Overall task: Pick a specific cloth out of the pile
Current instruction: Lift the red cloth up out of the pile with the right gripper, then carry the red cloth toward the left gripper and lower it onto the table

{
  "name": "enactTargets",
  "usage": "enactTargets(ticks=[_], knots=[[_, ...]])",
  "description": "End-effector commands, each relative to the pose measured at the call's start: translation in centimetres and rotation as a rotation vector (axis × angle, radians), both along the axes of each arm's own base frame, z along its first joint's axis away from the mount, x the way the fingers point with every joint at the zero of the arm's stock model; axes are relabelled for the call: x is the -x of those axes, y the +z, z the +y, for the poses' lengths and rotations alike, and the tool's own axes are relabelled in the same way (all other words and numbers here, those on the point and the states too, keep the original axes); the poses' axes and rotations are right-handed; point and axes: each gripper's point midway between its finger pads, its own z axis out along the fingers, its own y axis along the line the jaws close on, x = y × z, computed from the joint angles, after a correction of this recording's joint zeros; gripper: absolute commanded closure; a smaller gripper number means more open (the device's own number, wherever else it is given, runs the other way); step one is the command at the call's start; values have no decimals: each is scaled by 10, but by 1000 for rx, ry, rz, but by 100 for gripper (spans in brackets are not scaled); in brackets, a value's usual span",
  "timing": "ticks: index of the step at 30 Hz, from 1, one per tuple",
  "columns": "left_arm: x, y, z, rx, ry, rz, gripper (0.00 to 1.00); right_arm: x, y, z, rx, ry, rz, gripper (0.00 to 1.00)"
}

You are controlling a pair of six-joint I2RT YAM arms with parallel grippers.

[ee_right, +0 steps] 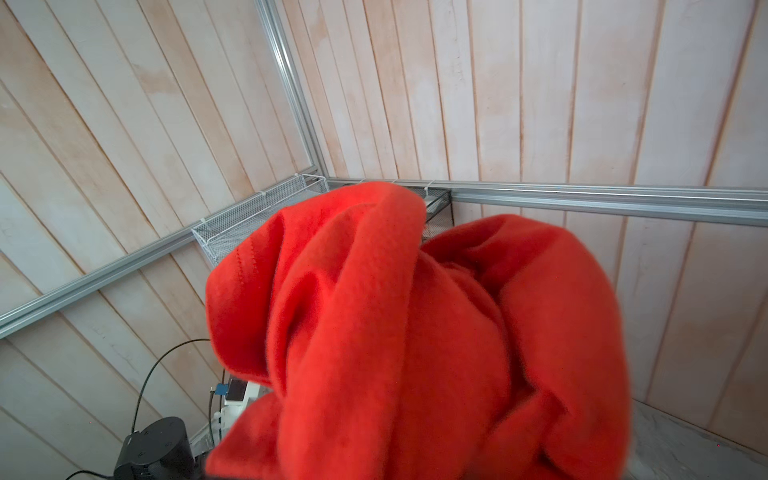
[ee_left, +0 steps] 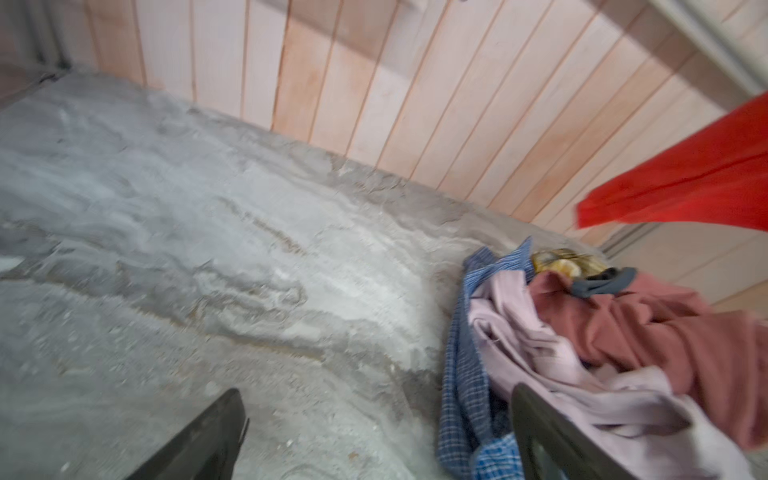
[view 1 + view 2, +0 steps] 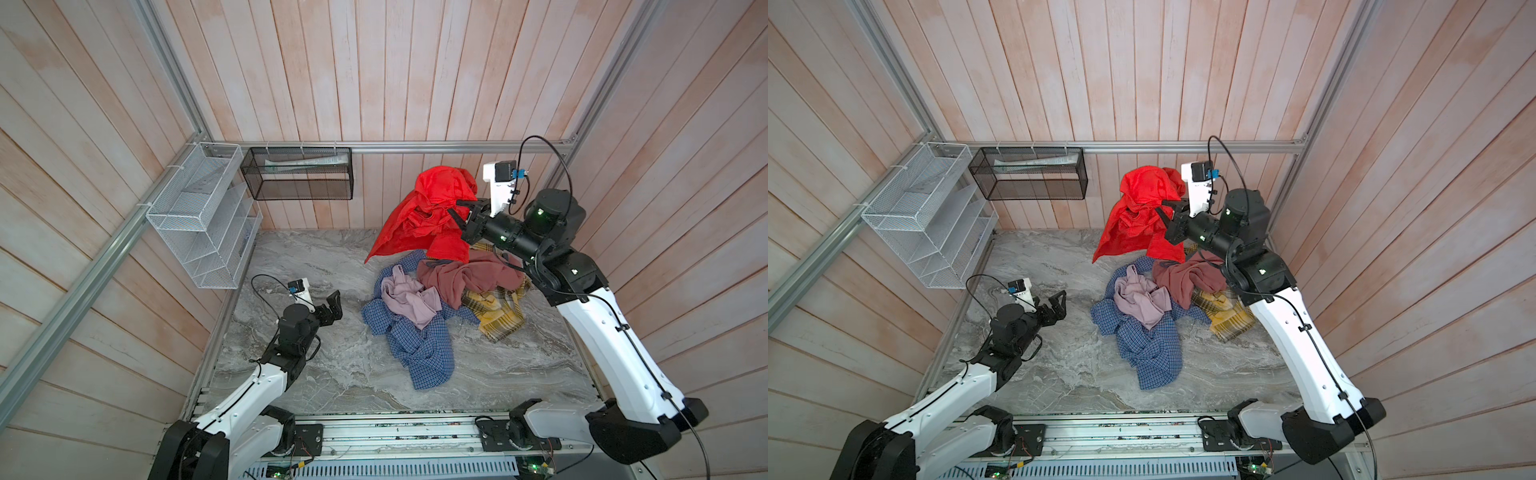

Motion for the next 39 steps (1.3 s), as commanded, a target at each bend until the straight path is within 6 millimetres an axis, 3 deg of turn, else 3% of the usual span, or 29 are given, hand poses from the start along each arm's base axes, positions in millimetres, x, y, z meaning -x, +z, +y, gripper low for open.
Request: enactTargets(ticks=[1, 6, 10, 16, 21, 27, 32, 36, 39], knots=[[8, 39, -20, 41, -120, -150, 0, 12, 25, 29, -104, 148, -91, 100], [16, 65, -13, 63, -98, -218, 0, 17, 6, 90, -158, 310, -48, 100], [27, 76, -4, 62, -70, -247, 0, 32, -10, 149, -160, 424, -22, 100], [61, 95, 59, 126, 226, -335, 0, 37, -60, 221, -99, 501, 63, 100], [92, 93, 93, 141, 364, -354, 0, 24, -124, 266, -2, 493, 139, 100], [103, 74, 122, 151, 540, -222, 0, 6, -211, 309, 71, 474, 262, 100], [97, 69, 127, 120, 591, -130, 0, 3, -283, 341, 210, 464, 346, 100], [88, 61, 122, 109, 591, -43, 0, 5, -329, 348, 285, 449, 410, 100], [85, 58, 122, 99, 607, 7, 0, 3, -350, 346, 312, 431, 432, 100]])
